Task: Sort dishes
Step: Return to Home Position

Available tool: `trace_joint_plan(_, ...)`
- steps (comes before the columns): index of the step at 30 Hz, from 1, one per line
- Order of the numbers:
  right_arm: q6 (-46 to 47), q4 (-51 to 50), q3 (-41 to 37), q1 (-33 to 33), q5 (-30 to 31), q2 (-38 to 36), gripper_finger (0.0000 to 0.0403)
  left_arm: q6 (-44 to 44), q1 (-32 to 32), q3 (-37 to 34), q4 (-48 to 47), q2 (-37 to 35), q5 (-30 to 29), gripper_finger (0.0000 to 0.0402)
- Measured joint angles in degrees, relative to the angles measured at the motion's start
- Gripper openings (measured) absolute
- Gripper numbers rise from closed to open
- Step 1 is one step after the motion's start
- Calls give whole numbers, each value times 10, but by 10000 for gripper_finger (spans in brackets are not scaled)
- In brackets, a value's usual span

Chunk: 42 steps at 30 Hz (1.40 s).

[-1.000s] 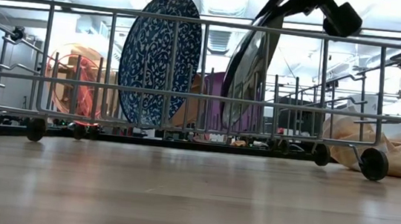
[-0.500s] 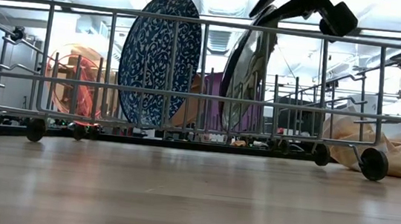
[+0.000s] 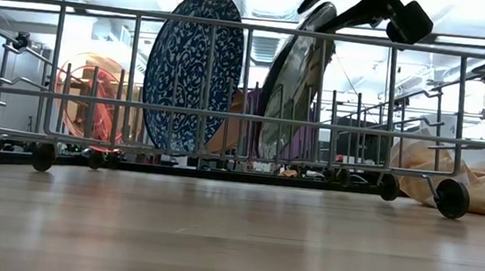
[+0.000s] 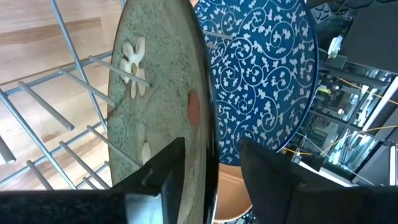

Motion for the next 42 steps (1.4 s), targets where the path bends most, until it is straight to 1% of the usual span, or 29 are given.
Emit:
trace_joint_plan(4,0,3,0,0,6,-1,166,0,0,0,0,0,0,0)
trace_joint_plan(11,32,3,0,0,74,-2,198,0,0,0,0,0,0,0)
trace_joint_plan(17,65,-7,0,0,77,-2,220,0,0,0,0,0,0,0)
trace_joint_plan(25,125,-77,0,2,81,-10,242,0,0,0,0,0,0,0)
trace_joint_plan(28,156,-103,0,8,94,-22,247,0,0,0,0,0,0,0)
trace_joint_plan(32,185,-126,0,27,124,-45,252,0,0,0,0,0,0,0)
trace_joint_plan(37,241,-136,0,62,145,-82,256,0,0,0,0,0,0,0)
trace_joint_plan(39,282,-154,0,83,168,-98,256,1,0,5,-1,0,-14,0)
trace_joint_plan(42,353,-175,0,124,200,-123,252,43,-2,54,0,0,-61,0)
